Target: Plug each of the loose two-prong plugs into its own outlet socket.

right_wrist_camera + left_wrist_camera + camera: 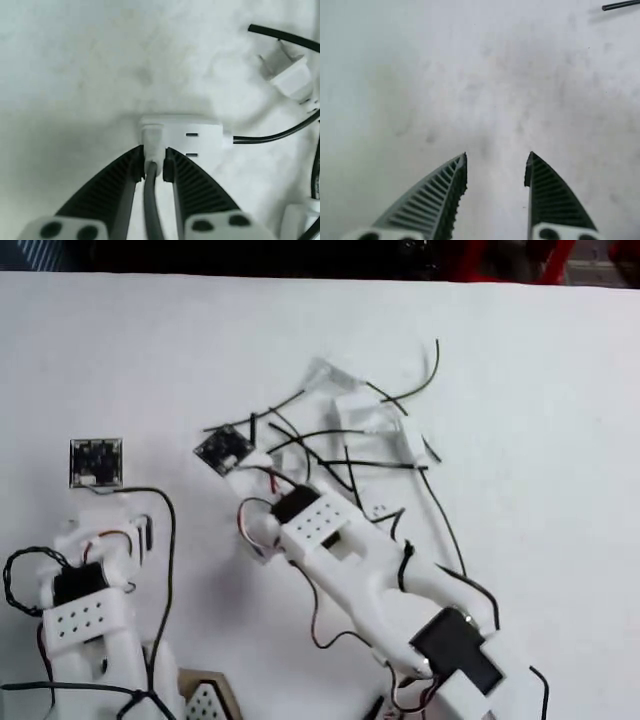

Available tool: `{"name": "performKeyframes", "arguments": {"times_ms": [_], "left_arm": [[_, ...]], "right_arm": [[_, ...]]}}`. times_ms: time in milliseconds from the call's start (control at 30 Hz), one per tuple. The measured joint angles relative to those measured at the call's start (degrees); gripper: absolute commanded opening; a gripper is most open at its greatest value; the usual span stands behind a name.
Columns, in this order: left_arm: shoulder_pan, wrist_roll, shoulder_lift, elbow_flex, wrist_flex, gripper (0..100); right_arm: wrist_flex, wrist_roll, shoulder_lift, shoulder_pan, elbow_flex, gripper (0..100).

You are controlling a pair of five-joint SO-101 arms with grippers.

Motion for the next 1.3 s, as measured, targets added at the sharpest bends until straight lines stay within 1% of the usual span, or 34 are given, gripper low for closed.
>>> {"name": "performKeyframes", "arguments": {"times_ms": [267,400,533,700,833,1000,1133,1200,1300], "left_arm": [[0.0,0.0,0.0,0.0,0.0,20],[0.0,0.0,0.0,0.0,0.0,20],[0.0,0.0,0.0,0.0,0.0,20],[0.0,0.0,0.0,0.0,0.0,20],[0.0,0.0,0.0,0.0,0.0,20],[0.0,0.0,0.0,0.0,0.0,20],[0.0,0.0,0.0,0.0,0.0,20],[0.0,0.0,0.0,0.0,0.0,20],[0.0,0.0,0.0,0.0,0.0,20]], "right_arm": [[0.35,0.09,1.93,0.09,-1.41,1.6],[5.54,0.09,-4.13,0.09,-1.76,1.6],[9.23,0.97,-14.15,2.11,-4.4,1.6],[10.55,4.84,-21.8,9.49,-7.74,1.7],[10.2,6.86,-22.51,18.73,-10.46,1.8],[3.34,7.38,-19.52,31.3,-11.52,1.8],[-2.64,7.38,-13.45,38.59,-11.52,2.0],[-5.19,7.38,-10.11,40.79,-11.52,5.7],[-8.26,7.38,-5.01,42.46,-11.52,15.7]]}}
